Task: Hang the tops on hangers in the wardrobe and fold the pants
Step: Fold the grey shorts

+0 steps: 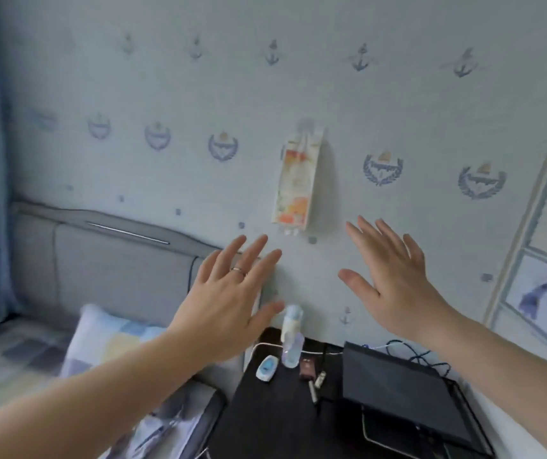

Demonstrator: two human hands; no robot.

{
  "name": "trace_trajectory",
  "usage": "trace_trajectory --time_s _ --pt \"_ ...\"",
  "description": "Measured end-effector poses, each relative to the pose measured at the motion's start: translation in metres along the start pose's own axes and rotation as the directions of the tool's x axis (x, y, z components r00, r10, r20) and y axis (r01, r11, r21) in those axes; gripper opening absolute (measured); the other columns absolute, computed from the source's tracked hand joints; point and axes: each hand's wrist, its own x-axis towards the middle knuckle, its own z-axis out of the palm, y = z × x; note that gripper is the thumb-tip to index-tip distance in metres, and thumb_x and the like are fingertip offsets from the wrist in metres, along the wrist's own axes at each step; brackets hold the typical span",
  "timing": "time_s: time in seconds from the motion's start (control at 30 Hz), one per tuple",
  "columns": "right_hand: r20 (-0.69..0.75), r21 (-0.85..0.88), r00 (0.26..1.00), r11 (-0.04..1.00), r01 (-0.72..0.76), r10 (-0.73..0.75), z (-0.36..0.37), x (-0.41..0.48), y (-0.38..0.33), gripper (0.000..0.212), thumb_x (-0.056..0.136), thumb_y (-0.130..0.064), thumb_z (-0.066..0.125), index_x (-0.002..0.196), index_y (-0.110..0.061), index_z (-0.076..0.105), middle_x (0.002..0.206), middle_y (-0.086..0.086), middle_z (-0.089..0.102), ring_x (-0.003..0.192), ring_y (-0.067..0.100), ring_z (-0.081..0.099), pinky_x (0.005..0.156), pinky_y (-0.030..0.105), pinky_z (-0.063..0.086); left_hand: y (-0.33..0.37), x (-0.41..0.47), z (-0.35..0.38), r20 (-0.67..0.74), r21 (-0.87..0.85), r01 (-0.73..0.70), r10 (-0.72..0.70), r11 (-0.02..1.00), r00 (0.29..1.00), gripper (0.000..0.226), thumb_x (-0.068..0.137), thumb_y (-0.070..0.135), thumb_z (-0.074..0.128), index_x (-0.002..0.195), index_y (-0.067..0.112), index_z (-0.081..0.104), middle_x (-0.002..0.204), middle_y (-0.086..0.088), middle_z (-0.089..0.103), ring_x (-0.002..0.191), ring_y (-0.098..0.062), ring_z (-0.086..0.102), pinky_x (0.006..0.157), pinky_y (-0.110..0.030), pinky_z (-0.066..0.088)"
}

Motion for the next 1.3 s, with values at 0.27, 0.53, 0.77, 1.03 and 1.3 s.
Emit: trace_trajectory --time_s 0.27,0.53,0.77,1.03,1.3 --pt "0.167 0.303 0.959 0.938 0.169 -0.227 0.151 0.031 -0.132 0.076 0.089 -0.070 0.019 0.157 -0.035 0.026 0.165 -0.015 0.018 0.154 0.006 0.003 0.124 0.046 0.003 -0.137 -0.157 0.016 0.125 -0.004 0.373 -0.369 0.928 0.921 0.069 0.096 0.068 0.026 0.157 0.038 0.019 0.168 0.013 0.008 0.155 -0.016 0.000 0.124 -0.043 0.007" --pt "0.458 0.445 0.794 0.877 0.183 -0.399 0.352 0.043 -0.212 0.073 0.092 -0.071 0.014 0.157 -0.039 0.020 0.164 -0.019 0.018 0.152 0.001 0.002 0.124 0.040 -0.001 -0.237 -0.274 0.106 0.368 0.012 0.718 -0.671 0.696 0.644 0.080 0.086 0.082 0.011 0.156 0.044 0.015 0.168 0.015 0.011 0.154 -0.014 0.004 0.124 -0.047 0.016" --pt "0.706 0.486 0.600 0.874 -0.022 -0.377 0.522 0.077 -0.249 0.059 0.102 -0.055 0.035 0.156 -0.033 0.028 0.161 -0.014 0.029 0.151 0.009 0.017 0.120 0.036 0.013 -0.321 -0.306 0.217 0.545 0.075 0.864 -0.746 0.497 0.382 0.057 0.100 0.053 0.048 0.152 0.036 0.032 0.159 0.011 0.033 0.147 -0.019 0.026 0.117 -0.039 0.031" --pt "0.885 0.400 0.348 0.887 -0.230 -0.309 0.727 0.059 -0.283 0.053 0.103 -0.040 0.048 0.153 -0.027 0.035 0.156 -0.005 0.039 0.144 0.017 0.032 0.116 0.043 0.030 -0.387 -0.375 0.384 0.690 0.087 0.961 -0.712 0.261 0.131 0.045 0.100 0.044 0.052 0.143 0.033 0.042 0.149 0.010 0.045 0.138 -0.019 0.039 0.109 -0.031 0.034" --pt "0.866 0.368 0.355 0.929 0.024 -0.352 0.944 0.035 -0.330 0.058 0.097 -0.031 0.055 0.150 -0.028 0.035 0.154 -0.005 0.037 0.142 0.020 0.029 0.113 0.046 0.028 -0.454 -0.455 0.560 0.761 0.109 0.983 -0.649 0.148 0.013 0.055 0.098 0.039 0.056 0.149 0.029 0.036 0.155 0.004 0.039 0.141 -0.025 0.036 0.113 -0.042 0.036"
